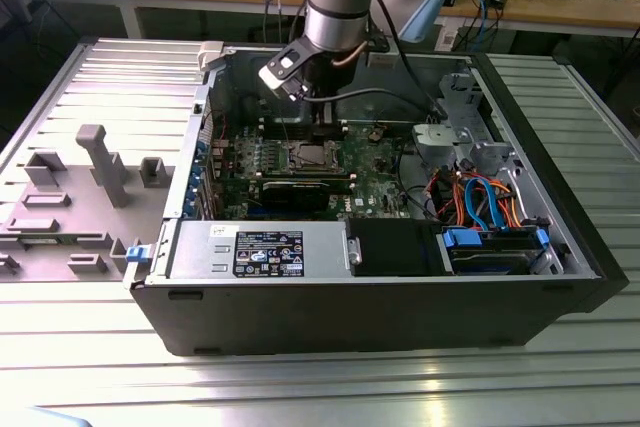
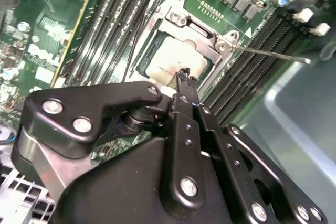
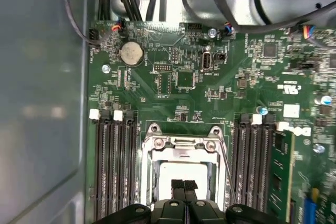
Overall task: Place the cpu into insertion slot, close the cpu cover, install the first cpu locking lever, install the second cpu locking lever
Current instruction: 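Close the cpu cover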
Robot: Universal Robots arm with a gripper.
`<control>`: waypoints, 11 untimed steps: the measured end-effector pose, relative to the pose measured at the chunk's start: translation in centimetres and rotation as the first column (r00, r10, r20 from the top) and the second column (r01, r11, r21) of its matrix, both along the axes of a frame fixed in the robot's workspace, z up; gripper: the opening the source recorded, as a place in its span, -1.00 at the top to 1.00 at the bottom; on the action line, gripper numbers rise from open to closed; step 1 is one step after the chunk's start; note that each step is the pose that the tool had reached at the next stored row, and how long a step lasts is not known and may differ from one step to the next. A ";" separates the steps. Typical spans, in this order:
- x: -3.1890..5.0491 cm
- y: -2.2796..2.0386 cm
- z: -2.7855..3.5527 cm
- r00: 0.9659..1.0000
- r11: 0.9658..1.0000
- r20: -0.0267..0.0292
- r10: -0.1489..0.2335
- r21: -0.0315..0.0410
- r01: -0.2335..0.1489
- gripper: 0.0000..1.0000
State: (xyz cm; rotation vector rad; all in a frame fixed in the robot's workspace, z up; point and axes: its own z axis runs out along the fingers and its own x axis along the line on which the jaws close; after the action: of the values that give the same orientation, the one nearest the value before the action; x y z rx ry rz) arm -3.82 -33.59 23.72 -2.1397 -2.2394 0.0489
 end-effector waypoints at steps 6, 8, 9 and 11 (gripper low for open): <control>0.00 0.00 1.56 1.000 1.000 0.000 0.000 0.000 0.000 0.79; 0.00 0.00 1.81 1.000 1.000 0.000 0.000 0.000 0.000 0.79; 0.00 0.00 1.80 1.000 1.000 0.000 0.000 0.001 0.000 0.79; 0.00 0.00 1.82 1.000 1.000 0.000 0.000 0.000 0.000 0.79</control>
State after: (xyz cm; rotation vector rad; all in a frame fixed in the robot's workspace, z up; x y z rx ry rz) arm -3.82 -33.59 25.54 -2.1395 -2.2392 0.0485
